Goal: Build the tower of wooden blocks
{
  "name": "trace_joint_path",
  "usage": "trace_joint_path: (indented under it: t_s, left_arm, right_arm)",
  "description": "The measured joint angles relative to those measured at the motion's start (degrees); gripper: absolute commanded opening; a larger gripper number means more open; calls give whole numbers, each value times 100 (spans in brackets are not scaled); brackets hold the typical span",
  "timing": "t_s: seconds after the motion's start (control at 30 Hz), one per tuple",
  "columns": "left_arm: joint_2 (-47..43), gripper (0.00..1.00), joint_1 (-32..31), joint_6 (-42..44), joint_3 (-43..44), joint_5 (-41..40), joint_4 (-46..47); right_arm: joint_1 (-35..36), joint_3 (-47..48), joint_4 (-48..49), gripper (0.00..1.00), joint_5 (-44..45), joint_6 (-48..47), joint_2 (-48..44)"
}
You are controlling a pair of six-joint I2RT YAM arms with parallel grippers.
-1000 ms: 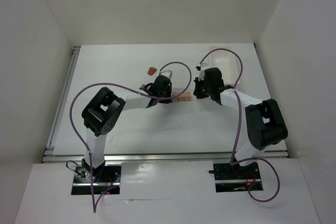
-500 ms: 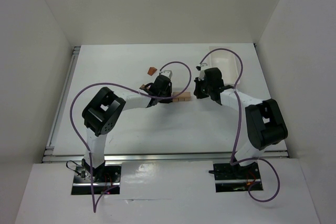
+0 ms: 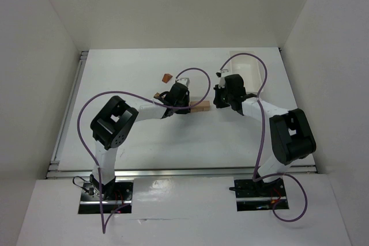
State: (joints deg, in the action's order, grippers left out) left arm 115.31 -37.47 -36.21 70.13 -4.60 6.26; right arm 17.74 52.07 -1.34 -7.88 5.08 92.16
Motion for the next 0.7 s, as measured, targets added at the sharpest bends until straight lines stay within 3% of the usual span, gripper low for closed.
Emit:
trace_joint_path:
  t_s: [0.5,0.6,0.63,0.7]
  left_arm:
    - [13,0,17,409,236,-262,-308]
    - [11,6,76,566,391,-269,-378]
    - [-2,13,94,612,426,-299,-400]
    - [-105,20,155,660,417,-361,-518]
  right_arm:
    - [0,-2,-39,5,-9,-109,-120]
    - [0,-2,-37,12,-2,-179,-199]
    - [0,-2,-37,18,2,-203,-225]
    - [0,-2,-37,18,7,-302,-289]
